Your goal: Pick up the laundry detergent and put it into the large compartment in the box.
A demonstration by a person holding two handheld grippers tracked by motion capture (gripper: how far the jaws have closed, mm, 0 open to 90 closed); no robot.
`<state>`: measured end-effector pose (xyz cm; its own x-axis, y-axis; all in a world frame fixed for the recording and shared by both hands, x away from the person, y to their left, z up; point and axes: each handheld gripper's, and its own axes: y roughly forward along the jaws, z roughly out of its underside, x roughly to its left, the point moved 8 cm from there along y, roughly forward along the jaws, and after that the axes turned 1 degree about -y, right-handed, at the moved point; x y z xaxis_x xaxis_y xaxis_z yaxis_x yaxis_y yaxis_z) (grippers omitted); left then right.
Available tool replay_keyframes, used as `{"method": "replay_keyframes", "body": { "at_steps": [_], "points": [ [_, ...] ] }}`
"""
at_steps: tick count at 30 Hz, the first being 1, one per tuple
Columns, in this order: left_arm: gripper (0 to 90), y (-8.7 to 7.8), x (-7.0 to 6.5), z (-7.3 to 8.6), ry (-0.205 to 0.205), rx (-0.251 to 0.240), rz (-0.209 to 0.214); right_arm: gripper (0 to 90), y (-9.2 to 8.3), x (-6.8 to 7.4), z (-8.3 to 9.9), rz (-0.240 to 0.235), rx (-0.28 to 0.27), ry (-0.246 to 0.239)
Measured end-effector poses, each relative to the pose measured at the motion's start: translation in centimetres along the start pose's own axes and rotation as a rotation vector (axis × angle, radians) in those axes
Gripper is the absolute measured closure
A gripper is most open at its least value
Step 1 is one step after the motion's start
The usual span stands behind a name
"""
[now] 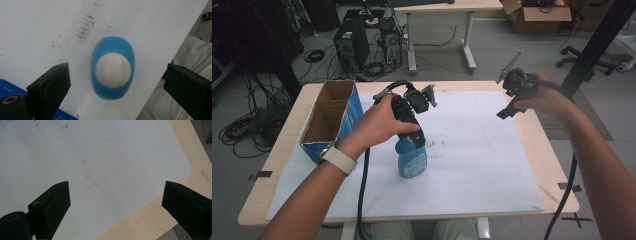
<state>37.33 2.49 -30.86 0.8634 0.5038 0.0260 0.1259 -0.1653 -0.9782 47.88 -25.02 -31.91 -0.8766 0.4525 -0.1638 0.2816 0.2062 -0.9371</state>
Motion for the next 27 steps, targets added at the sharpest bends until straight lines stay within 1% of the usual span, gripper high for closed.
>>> {"method": "replay_keyframes", "body": {
  "at_steps": [2,3,4,5,10,13,16,27],
  "points": [
    [7.5,0.4,-0.1,0.1,0.009,0.004,-0.001,8.1,0.0,0.0,-0.1,0.002,-0.003,-0.002],
    [7.4,0.7,-0.1,0.3,0.006,0.003,0.001,8.1,0.1,0.0,-0.2,0.001,-0.004,-0.002],
    [7.4,0.7,-0.1,0.3,0.006,0.003,0.001,8.1,0.1,0.0,-0.2,0.001,-0.004,-0.002],
    [7.4,1.1,0.0,0.4,-0.001,0.002,0.001,8.2,0.1,0.1,-0.2,0.000,-0.005,-0.003],
    [7.5,1.8,0.0,0.6,-0.007,-0.001,0.007,8.4,0.2,0.1,-0.3,-0.001,-0.001,-0.005],
    [7.6,2.6,0.0,0.8,-0.011,0.006,0.006,8.4,0.2,0.1,-0.3,0.000,-0.002,-0.005],
    [7.7,2.9,0.1,0.9,-0.002,0.012,0.002,8.4,0.2,0.1,-0.3,-0.001,-0.001,-0.006],
    [8.4,4.2,0.3,1.2,-0.004,0.023,0.002,8.5,0.3,0.2,-0.3,-0.002,-0.002,-0.002]
  ]
}}
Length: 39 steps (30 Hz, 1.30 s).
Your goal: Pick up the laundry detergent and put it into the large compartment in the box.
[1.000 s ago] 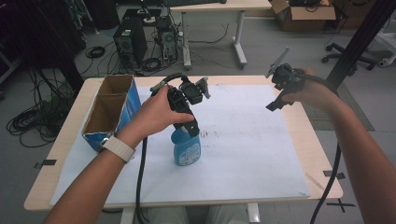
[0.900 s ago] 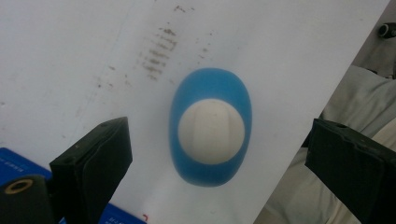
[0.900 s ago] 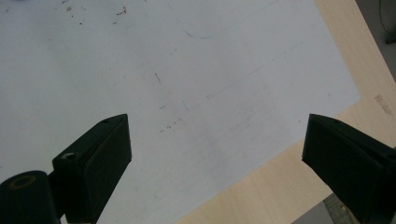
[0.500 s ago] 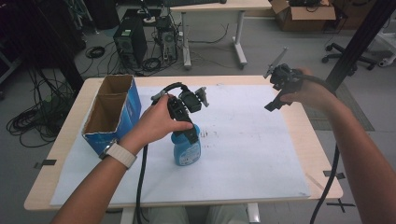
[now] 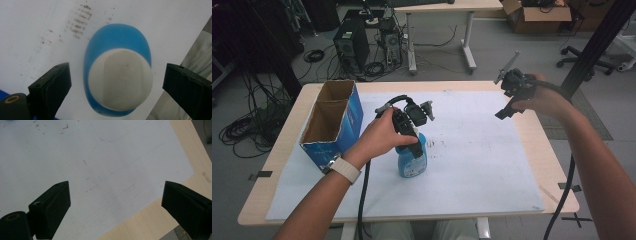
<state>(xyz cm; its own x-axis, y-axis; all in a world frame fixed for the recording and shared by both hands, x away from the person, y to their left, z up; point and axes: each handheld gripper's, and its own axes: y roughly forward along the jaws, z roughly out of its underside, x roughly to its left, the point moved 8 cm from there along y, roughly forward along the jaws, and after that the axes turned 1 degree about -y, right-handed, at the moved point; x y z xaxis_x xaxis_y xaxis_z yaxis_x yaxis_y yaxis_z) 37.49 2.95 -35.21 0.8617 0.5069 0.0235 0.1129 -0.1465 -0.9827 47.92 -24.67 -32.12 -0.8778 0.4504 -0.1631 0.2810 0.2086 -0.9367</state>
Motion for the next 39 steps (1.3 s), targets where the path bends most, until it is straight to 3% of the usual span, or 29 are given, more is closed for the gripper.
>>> {"method": "replay_keyframes", "body": {
  "at_steps": [18,39],
  "points": [
    [11.9,1.1,0.2,-0.1,0.006,0.004,0.003,9.0,0.2,0.0,0.1,-0.007,0.003,0.003],
    [23.0,1.2,0.3,0.0,0.007,-0.001,0.004,9.0,0.2,0.1,0.1,-0.009,0.000,0.002]
  ]
}}
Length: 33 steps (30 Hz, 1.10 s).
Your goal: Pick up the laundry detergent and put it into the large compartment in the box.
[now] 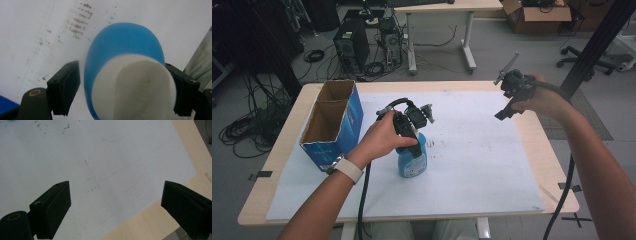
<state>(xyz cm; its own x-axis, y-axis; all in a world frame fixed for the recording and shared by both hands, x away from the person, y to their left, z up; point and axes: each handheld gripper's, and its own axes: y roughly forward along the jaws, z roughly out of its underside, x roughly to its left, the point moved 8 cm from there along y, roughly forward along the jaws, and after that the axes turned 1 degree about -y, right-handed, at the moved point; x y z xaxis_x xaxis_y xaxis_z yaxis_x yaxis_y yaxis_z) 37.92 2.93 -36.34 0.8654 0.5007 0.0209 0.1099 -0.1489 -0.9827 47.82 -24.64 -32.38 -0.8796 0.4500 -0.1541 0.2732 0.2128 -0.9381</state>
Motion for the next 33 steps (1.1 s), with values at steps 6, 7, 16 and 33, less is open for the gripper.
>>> {"method": "replay_keyframes", "body": {
  "at_steps": [6,7,16,33],
  "points": [
    [25.0,0.20,-0.05,0.01,0.005,0.003,0.001,9.1,0.04,0.04,-0.04,-0.001,0.000,0.000],
    [26.8,0.22,-0.08,0.02,0.007,0.002,0.002,9.1,0.03,0.03,-0.02,-0.002,0.000,0.001],
    [32.5,0.31,-0.09,0.08,0.009,0.006,0.003,9.1,-0.01,-0.01,0.04,-0.001,0.000,0.002],
    [37.0,0.21,-0.21,0.05,0.026,0.002,-0.005,9.1,-0.13,-0.01,0.07,-0.004,-0.003,0.001]
  ]
}}
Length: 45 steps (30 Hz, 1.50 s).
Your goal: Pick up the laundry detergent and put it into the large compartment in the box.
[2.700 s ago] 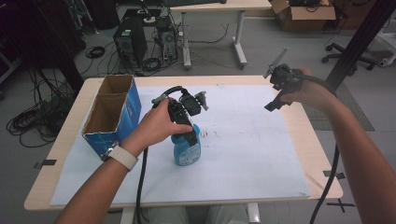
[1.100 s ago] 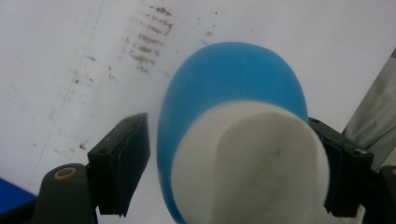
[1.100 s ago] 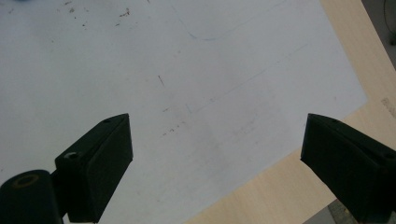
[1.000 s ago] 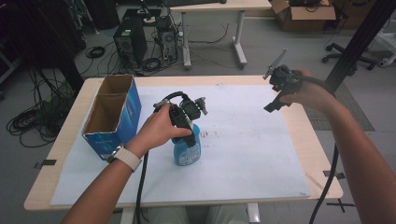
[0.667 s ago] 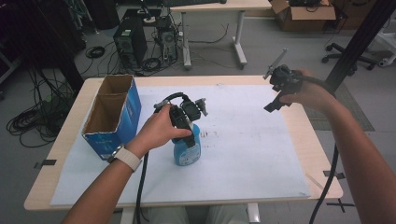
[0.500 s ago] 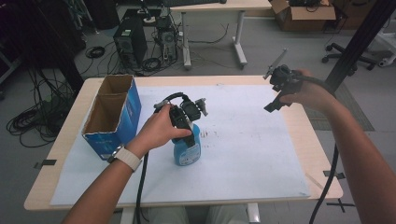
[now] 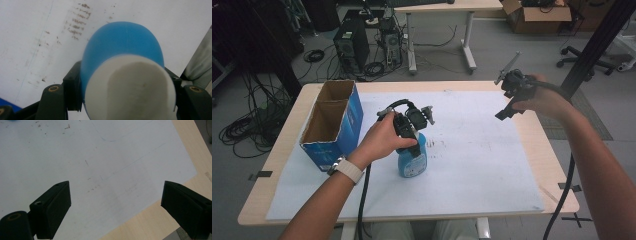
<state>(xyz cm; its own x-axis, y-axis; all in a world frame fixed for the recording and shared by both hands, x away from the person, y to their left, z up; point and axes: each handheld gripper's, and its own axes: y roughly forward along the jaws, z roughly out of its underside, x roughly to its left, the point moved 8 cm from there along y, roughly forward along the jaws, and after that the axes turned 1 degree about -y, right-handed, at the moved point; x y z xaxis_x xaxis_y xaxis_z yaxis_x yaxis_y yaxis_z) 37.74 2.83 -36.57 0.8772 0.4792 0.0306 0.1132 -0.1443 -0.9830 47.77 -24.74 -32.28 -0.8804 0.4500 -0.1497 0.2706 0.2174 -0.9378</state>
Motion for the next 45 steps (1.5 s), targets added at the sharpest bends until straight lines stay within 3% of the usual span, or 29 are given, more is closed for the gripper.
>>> {"method": "replay_keyframes", "body": {
  "at_steps": [10,13,19,20,21,23,24,25,29,30,32,33,36,41,45],
  "points": [
    [37.2,-1.2,0.0,0.2,-0.032,0.002,-0.008,9.1,0.0,0.1,0.0,-0.001,-0.001,0.001],
    [37.2,-2.4,0.0,0.1,-0.042,0.002,-0.016,9.1,-0.1,0.2,0.1,0.000,-0.002,0.000],
    [37.2,-5.5,0.1,0.0,-0.105,-0.001,-0.029,9.1,-0.2,0.3,0.0,-0.002,-0.006,-0.004],
    [37.2,-6.7,0.2,-0.1,-0.121,-0.002,-0.042,9.1,-0.2,0.4,0.0,-0.004,-0.007,-0.006],
    [37.2,-6.7,0.2,-0.1,-0.121,-0.002,-0.042,9.1,-0.2,0.4,0.0,-0.004,-0.007,-0.006],
    [37.2,-7.9,0.3,-0.1,-0.142,-0.001,-0.054,9.0,-0.2,0.5,-0.1,-0.005,-0.010,-0.011],
    [37.2,-9.4,0.5,-0.1,-0.169,-0.004,-0.063,9.1,-0.2,0.5,-0.1,-0.005,-0.009,-0.012],
    [37.2,-9.4,0.5,-0.1,-0.169,-0.004,-0.063,9.1,-0.2,0.5,-0.1,-0.005,-0.009,-0.012],
    [37.2,-12.3,1.3,0.0,-0.238,-0.013,-0.080,9.0,-0.3,0.6,0.1,-0.004,-0.011,-0.011],
    [37.2,-12.3,1.3,0.0,-0.238,-0.013,-0.080,9.0,-0.3,0.6,0.1,-0.004,-0.011,-0.011],
    [37.3,-14.2,2.1,0.2,-0.297,-0.021,-0.094,9.1,-0.4,0.6,0.1,-0.003,-0.014,-0.011],
    [37.3,-14.2,2.1,0.2,-0.297,-0.021,-0.094,9.1,-0.4,0.6,0.1,-0.003,-0.014,-0.011],
    [37.3,-16.5,3.8,0.5,-0.395,-0.035,-0.124,9.1,-0.5,0.4,0.3,-0.001,-0.016,-0.007],
    [37.3,-19.1,5.8,1.5,-0.503,-0.012,-0.161,9.1,-0.4,0.4,0.5,-0.003,-0.014,-0.008],
    [37.3,-20.7,7.3,2.4,-0.612,-0.016,-0.160,9.1,-0.4,0.4,0.4,-0.002,-0.016,-0.008]
  ]
}}
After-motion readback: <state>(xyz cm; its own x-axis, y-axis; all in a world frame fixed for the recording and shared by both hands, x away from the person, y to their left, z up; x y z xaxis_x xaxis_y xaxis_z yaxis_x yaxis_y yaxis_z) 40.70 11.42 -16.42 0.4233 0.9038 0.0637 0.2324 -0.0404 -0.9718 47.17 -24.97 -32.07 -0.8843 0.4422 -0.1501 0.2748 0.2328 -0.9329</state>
